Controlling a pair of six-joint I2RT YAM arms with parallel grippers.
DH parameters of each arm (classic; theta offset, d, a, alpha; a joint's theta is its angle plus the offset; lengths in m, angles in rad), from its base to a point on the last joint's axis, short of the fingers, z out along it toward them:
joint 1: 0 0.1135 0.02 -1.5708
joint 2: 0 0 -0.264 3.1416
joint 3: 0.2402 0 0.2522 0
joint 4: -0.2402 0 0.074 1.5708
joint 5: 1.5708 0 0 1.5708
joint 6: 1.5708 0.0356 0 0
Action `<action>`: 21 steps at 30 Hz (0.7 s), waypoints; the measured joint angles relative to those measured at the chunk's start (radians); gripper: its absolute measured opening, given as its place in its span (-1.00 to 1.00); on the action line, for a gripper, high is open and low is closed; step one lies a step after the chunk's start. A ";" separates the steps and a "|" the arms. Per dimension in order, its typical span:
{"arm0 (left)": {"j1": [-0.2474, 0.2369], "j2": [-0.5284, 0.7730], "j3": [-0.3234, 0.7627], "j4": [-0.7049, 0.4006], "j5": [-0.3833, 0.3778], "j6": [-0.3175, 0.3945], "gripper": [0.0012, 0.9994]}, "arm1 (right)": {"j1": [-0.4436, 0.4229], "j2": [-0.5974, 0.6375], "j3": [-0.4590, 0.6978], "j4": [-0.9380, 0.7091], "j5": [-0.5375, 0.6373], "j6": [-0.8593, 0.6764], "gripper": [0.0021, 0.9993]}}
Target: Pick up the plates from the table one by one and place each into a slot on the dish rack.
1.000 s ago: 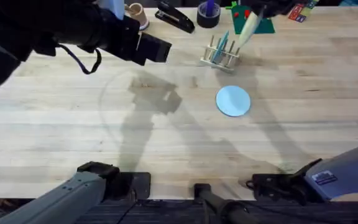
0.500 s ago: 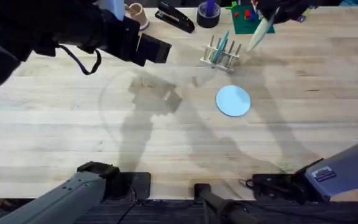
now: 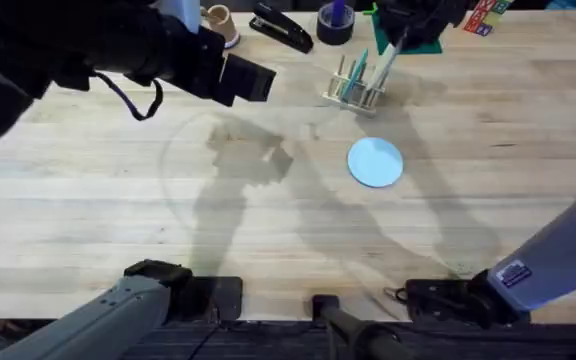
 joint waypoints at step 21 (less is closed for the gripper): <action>0.000 0.000 0.000 0.000 0.000 0.000 0.99 | -0.021 0.080 0.000 0.057 -0.019 0.000 -0.94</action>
